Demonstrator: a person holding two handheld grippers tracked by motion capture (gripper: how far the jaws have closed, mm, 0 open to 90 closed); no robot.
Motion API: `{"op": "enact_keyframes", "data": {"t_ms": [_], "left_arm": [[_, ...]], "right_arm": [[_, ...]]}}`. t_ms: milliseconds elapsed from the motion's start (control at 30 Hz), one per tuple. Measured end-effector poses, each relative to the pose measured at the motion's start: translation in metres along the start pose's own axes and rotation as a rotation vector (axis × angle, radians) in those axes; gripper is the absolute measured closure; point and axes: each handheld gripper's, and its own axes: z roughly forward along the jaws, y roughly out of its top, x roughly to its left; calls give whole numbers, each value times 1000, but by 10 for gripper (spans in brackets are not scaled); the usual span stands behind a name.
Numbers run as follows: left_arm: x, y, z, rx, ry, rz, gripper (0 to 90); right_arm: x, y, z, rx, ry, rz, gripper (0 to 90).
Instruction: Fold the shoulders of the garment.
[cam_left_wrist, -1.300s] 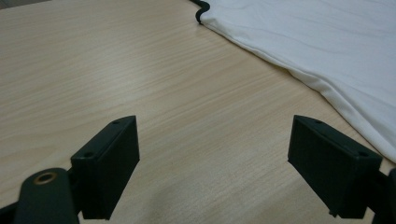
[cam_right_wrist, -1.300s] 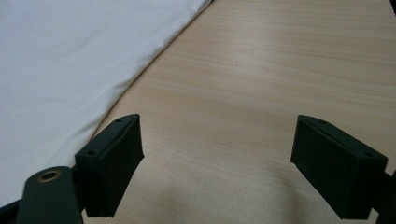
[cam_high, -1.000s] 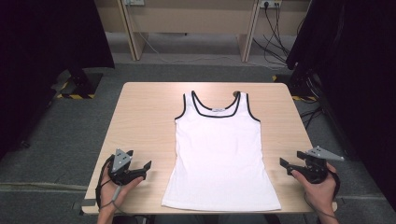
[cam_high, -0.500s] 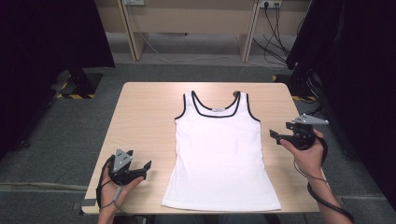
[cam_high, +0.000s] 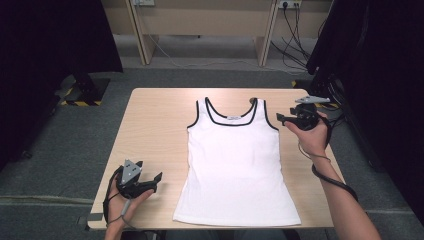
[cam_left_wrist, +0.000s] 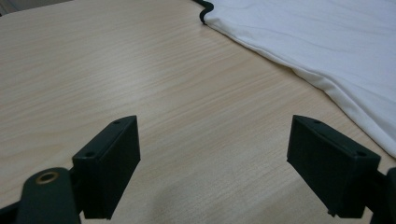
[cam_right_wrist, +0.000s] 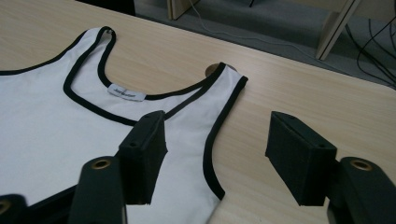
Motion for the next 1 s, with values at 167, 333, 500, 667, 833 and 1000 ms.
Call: {"op": "enact_keyframes", "data": {"t_ms": [167,333,500,667,833,1000], "left_arm": [[-1,0,0,3,1,4,163],[-1,0,0,4,0,13,163],[-1,0,0,2,-2,4,162],[-1,0,0,1,-2,5,162],[-1,0,0,-1,-2,6,161],[-1,0,0,0,0,4,162]], "right_arm": [[-2,10,31,58,10,28,443],[-10,12,59,99,17,84,456],[-20,15,74,117,7,127,464],[-25,21,82,119,10,156,469],[-27,23,94,146,-2,161,496],[-27,23,100,153,-1,160,545]]}}
